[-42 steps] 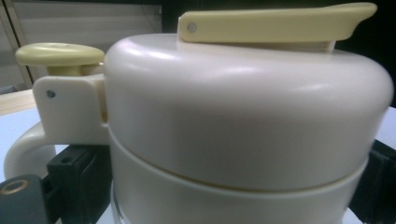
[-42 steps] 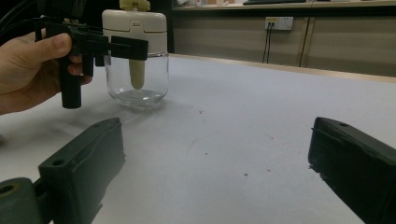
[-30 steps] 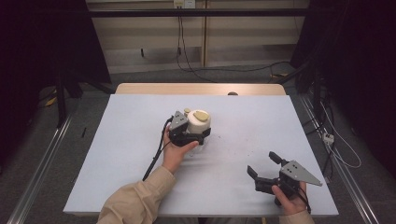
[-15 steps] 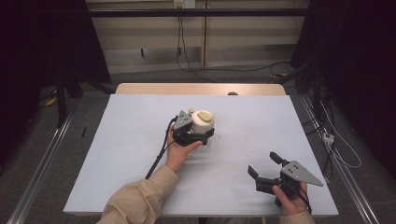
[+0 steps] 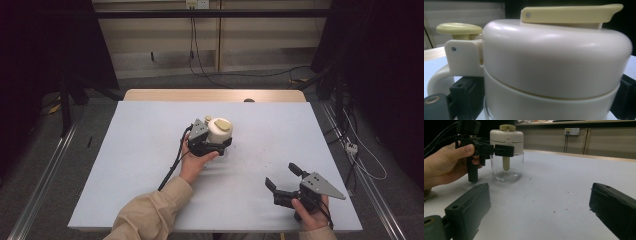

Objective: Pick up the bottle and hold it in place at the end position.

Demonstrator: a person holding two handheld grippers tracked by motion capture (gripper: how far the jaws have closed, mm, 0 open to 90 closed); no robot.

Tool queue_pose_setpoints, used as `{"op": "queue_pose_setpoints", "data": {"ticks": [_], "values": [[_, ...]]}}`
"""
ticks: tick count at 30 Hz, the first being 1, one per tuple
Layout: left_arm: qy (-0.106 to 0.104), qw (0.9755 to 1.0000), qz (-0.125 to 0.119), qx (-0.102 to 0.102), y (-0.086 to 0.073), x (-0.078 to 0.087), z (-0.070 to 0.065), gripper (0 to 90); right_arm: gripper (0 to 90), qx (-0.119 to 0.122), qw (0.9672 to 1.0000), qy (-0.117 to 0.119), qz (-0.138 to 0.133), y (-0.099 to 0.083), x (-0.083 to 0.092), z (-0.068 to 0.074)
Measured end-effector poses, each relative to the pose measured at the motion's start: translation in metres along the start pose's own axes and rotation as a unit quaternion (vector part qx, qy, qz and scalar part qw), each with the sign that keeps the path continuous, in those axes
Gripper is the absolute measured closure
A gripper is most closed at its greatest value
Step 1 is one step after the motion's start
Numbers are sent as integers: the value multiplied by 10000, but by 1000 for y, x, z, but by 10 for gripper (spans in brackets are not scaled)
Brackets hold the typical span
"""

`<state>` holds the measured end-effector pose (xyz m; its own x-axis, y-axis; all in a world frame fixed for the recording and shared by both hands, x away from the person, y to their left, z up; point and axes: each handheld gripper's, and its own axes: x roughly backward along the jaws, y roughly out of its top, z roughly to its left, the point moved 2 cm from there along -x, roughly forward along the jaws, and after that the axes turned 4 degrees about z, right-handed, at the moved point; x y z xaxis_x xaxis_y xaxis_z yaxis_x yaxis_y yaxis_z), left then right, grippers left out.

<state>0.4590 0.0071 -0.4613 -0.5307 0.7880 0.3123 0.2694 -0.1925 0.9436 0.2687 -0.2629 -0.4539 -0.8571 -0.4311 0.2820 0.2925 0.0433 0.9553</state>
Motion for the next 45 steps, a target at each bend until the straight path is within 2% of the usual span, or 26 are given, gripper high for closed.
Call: {"op": "queue_pose_setpoints", "data": {"ticks": [11, 21, 31, 36, 45], "values": [[-79, 9997, 210, 0, -1, 4, 2, 59, 29, 46, 10000, 24, 58, -1, -2, 3], [-133, 9996, 234, 37, -2, 6, 3, 57, 30, 55, 9999, 33, 87, -1, -4, 4], [-176, 9992, 346, -14, -2, 7, 3, 53, 30, 60, 9999, 33, 88, -1, -4, 4], [-171, 9994, 313, -24, -2, 7, 2, 55, 30, 60, 9999, 36, 105, -1, -4, 4], [-169, 9991, 392, -1, -2, 8, 3, 53, 30, 64, 9999, 44, 108, -1, -4, 5]]}}
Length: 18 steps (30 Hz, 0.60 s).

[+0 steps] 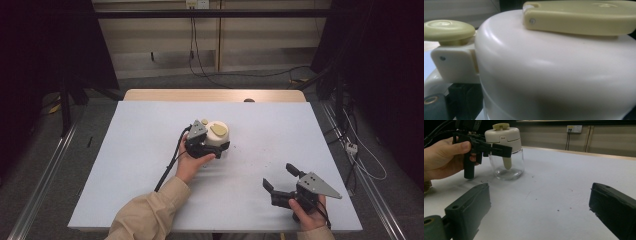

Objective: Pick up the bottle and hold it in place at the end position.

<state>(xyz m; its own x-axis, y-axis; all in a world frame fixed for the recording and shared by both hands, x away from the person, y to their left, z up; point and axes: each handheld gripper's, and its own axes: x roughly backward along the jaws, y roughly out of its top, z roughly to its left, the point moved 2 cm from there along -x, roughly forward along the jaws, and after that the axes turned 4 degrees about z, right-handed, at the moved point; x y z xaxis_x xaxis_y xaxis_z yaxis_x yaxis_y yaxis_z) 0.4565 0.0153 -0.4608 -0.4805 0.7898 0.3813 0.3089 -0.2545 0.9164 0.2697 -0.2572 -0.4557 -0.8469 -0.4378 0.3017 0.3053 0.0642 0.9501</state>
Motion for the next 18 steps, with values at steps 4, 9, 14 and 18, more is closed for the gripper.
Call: {"op": "queue_pose_setpoints", "data": {"ticks": [4, 9, 14, 18], "values": [[48, 10000, 68, 42, 1, 1, -1, 52, 30, -9, 10000, 16, 13, 0, -1, 0], [87, 9998, 182, 40, 2, 4, -2, 50, 30, 3, 10000, 30, 29, 0, -1, 1], [56, 9997, 254, 18, 3, 7, -3, 47, 30, 41, 10000, 43, 48, 0, -2, 1], [35, 9995, 313, -23, 3, 7, -4, 44, 30, 35, 10000, 45, 54, 0, -2, 1]]}}
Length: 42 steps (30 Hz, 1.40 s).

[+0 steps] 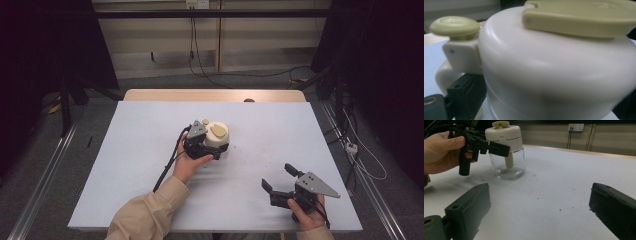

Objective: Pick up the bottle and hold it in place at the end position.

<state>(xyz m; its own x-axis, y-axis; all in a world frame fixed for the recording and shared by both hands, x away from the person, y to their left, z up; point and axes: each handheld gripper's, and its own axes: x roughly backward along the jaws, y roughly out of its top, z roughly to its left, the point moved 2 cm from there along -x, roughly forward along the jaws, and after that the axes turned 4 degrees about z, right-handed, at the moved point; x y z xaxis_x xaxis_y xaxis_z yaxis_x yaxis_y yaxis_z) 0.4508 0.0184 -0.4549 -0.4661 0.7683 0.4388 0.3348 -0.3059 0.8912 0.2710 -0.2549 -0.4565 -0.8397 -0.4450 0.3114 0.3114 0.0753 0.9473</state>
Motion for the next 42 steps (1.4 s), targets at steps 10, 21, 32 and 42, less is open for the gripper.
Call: {"op": "queue_pose_setpoints", "data": {"ticks": [10, 21, 32, 42], "values": [[3, 9999, 158, -41, 1, 5, 0, 43, 30, 2, 10000, 1, 0, 0, 0, 0], [-138, 9995, 267, -52, -4, 15, 1, 44, 30, -5, 10000, -2, 4, 0, 0, 1], [-159, 9997, 144, -89, 1, 38, 1, 43, 30, 37, 10000, 6, 34, 1, -3, 2], [-207, 9998, -9, 48, 9, 55, 6, 58, 26, 31, 9999, 52, 139, 3, -8, 4]]}}
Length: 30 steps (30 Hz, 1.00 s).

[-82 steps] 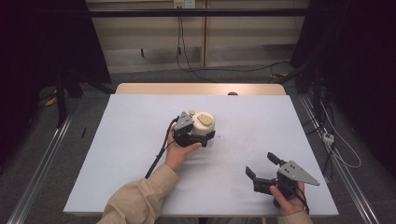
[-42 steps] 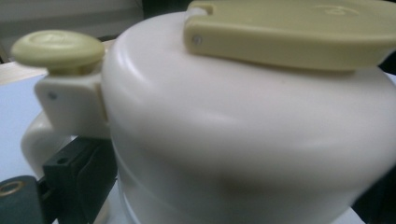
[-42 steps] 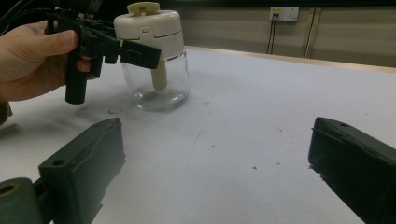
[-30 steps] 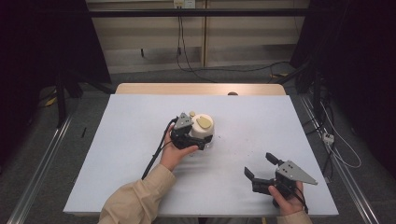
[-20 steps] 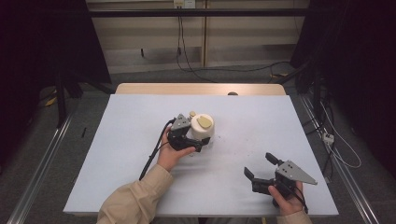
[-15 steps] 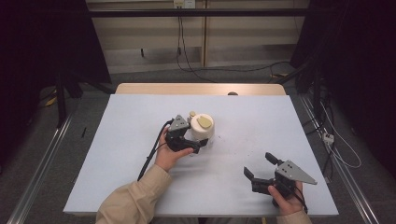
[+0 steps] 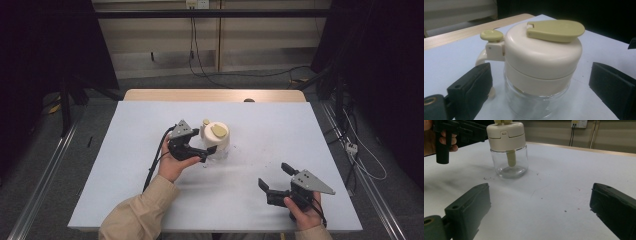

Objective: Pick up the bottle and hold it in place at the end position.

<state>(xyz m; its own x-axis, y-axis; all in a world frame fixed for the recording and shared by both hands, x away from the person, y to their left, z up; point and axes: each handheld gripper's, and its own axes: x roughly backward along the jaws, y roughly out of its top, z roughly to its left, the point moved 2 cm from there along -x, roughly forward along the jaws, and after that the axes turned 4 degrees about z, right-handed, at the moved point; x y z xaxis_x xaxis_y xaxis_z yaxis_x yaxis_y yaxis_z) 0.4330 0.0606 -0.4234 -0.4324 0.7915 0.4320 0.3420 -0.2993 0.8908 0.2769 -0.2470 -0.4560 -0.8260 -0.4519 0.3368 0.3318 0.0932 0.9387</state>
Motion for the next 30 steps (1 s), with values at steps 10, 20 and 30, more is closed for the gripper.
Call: {"op": "queue_pose_setpoints", "data": {"ticks": [10, 20, 30], "values": [[-58, 10000, -22, -77, 14, 15, 2, 143, 26, -27, 9998, 84, 172, 4, -9, 3], [-83, 9998, -164, -49, 30, 33, 9, 374, 28, 9, 9996, 66, 264, 12, -15, 8], [-192, 9997, -127, -38, 37, 31, 7, 644, 28, -52, 9989, 116, 444, 16, -21, 11]]}}
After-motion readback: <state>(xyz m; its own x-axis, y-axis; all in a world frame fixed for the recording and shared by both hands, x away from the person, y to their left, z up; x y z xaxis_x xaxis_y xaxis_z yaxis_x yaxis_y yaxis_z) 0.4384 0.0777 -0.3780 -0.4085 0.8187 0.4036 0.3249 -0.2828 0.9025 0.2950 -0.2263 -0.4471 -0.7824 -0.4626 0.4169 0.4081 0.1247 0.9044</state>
